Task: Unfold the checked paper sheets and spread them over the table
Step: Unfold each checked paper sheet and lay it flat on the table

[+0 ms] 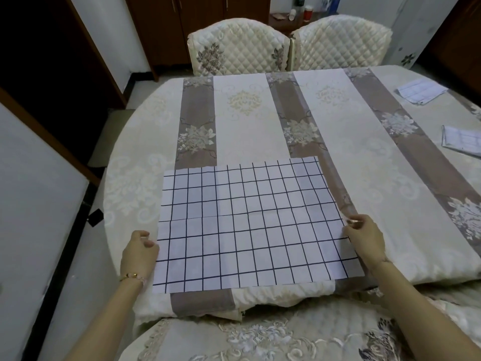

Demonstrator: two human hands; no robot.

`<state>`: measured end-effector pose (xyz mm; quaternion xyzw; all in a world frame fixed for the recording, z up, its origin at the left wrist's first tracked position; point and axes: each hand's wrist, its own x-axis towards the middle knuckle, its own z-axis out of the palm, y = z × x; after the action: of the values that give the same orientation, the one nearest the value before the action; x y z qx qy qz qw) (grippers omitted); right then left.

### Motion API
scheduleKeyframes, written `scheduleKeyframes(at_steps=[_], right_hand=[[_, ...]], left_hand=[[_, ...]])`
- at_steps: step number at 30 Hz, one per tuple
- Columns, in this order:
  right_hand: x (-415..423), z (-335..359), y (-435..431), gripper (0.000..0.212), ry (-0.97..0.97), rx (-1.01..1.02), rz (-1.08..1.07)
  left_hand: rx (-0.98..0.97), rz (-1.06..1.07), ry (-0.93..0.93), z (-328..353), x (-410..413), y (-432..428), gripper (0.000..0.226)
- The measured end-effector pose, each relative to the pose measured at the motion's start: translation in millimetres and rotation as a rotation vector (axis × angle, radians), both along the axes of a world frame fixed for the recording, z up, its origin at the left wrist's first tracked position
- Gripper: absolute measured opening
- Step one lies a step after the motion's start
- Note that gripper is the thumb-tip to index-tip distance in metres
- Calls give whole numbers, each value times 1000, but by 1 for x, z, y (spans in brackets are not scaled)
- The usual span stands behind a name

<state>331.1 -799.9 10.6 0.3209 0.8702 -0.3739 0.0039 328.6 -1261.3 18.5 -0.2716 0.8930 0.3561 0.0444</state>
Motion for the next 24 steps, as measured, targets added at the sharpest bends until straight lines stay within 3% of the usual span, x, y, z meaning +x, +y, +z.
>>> scheduleKeyframes(at_steps=[3, 6, 8, 11, 15, 24], right_hand=[[0, 3, -21, 33, 80, 299, 152], [4, 2, -64, 33, 172, 355, 462], [10, -7, -86, 34, 211, 367, 697], [17, -25, -91, 40, 287, 486, 851], [20, -31, -84, 50, 283, 526, 869], [19, -33, -83, 46, 332, 515, 867]], left_hand=[[-369, -268, 126, -2, 0, 13, 35], [-353, -609, 242, -10, -4, 49, 29], [-318, -839, 256, -16, -8, 75, 37], [-356, -1025, 258, -24, -23, 96, 44], [-391, -1041, 178, -30, -55, 88, 55], [-485, -871, 90, -21, -111, 32, 82]])
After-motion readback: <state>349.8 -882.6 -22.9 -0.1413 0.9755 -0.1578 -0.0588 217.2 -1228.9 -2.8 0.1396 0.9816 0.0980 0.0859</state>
